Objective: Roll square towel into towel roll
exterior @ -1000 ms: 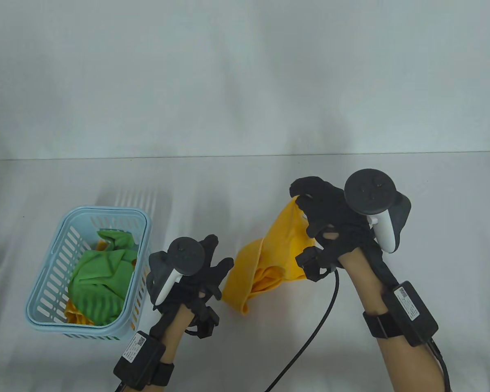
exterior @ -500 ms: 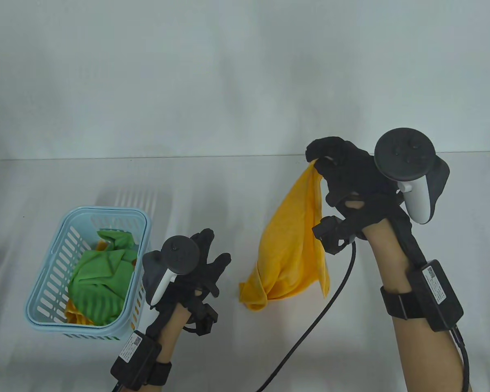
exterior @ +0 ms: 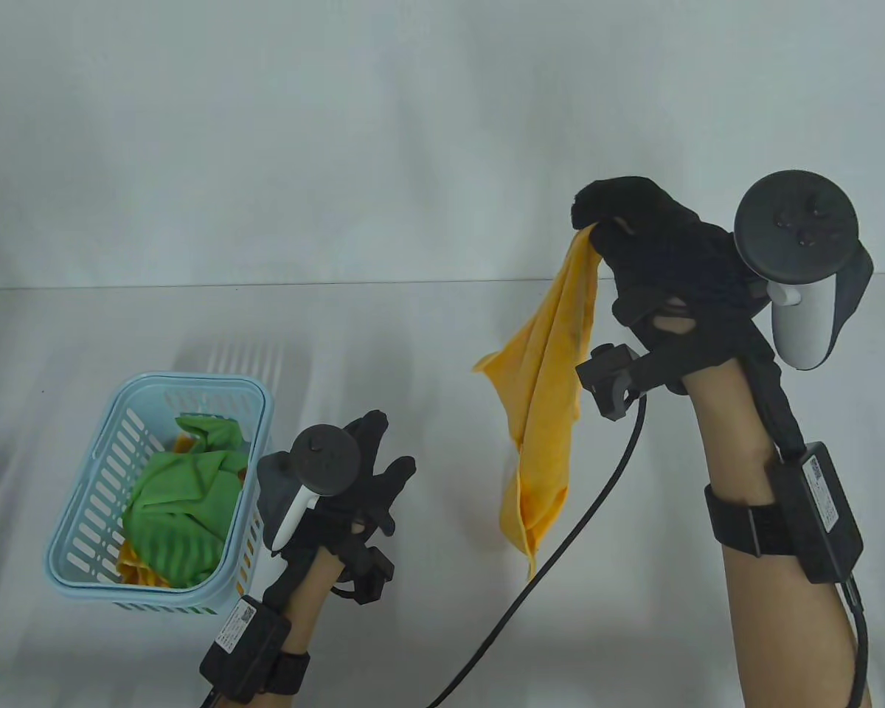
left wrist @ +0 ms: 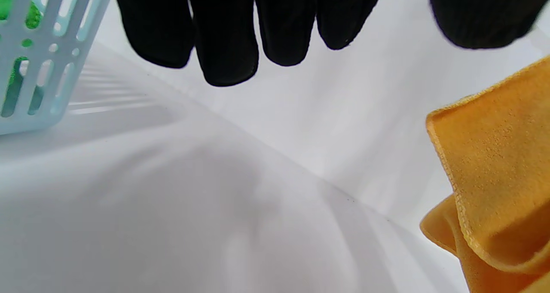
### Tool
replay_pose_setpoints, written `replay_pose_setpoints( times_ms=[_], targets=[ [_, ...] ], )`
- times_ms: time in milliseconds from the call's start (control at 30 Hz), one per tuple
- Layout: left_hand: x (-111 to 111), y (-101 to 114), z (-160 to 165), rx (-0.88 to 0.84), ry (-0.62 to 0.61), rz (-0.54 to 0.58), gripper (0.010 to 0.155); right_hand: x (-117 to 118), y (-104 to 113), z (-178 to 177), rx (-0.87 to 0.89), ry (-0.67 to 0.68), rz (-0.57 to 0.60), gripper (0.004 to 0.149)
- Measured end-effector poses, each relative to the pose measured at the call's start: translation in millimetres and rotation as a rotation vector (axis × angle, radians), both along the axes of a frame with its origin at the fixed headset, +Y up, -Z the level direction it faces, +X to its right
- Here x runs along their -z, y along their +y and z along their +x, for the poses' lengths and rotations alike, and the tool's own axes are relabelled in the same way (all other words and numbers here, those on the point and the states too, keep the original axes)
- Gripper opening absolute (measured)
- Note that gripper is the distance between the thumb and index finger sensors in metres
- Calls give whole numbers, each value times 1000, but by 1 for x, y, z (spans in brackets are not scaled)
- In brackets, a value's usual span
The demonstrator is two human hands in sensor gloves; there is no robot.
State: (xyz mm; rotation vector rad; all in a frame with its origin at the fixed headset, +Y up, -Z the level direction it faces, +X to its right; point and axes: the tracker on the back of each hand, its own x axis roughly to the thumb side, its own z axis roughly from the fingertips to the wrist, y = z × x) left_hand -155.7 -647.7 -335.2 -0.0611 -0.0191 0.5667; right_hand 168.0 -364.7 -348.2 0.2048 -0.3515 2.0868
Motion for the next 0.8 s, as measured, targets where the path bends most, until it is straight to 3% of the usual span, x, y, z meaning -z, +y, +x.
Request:
replay_pose_setpoints(
  times_ms=[467, 633, 800],
  targets=[
    [-7, -7, 32, 63, -155, -15, 87, 1, -37, -23, -97, 23, -104, 34],
    [-12, -13, 51, 249, -81, 76, 86, -5, -37, -29, -103, 46, -92, 34],
    [-11, -14, 52, 291, -13, 119, 73, -7, -36, -30, -112, 37, -88, 34]
  ],
)
